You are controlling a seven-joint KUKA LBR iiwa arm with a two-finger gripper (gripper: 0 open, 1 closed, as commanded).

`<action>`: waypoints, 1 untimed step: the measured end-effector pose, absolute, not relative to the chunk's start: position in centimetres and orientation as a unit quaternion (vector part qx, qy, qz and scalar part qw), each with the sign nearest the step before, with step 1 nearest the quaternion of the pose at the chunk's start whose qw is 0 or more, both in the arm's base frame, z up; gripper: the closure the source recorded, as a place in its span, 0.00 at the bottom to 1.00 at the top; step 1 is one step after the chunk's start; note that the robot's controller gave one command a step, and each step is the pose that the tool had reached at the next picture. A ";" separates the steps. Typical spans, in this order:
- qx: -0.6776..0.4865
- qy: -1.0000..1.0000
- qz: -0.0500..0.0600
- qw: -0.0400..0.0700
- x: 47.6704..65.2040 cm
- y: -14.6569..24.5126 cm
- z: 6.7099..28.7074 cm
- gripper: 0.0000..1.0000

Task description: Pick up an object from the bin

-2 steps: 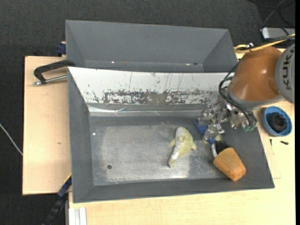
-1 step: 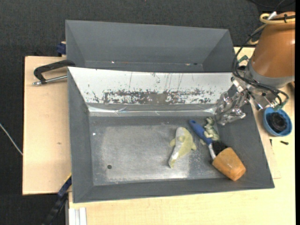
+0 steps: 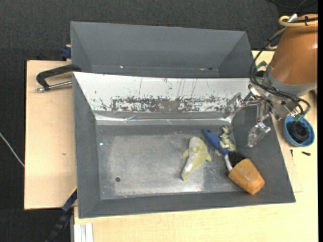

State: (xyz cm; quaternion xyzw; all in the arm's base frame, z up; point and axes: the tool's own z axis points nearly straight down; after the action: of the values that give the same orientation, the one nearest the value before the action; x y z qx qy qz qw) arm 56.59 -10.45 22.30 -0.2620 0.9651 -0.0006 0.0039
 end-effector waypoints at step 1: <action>-0.348 0.938 -0.002 0.001 60.7 -9.1 9.1 0.00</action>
Offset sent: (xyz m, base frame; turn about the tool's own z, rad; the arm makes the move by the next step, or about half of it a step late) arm 0.0360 0.0141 -0.1405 -0.1808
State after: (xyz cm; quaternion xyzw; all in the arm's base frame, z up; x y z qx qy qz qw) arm 60.67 -9.07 9.05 -0.3479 0.9375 -0.0019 0.0006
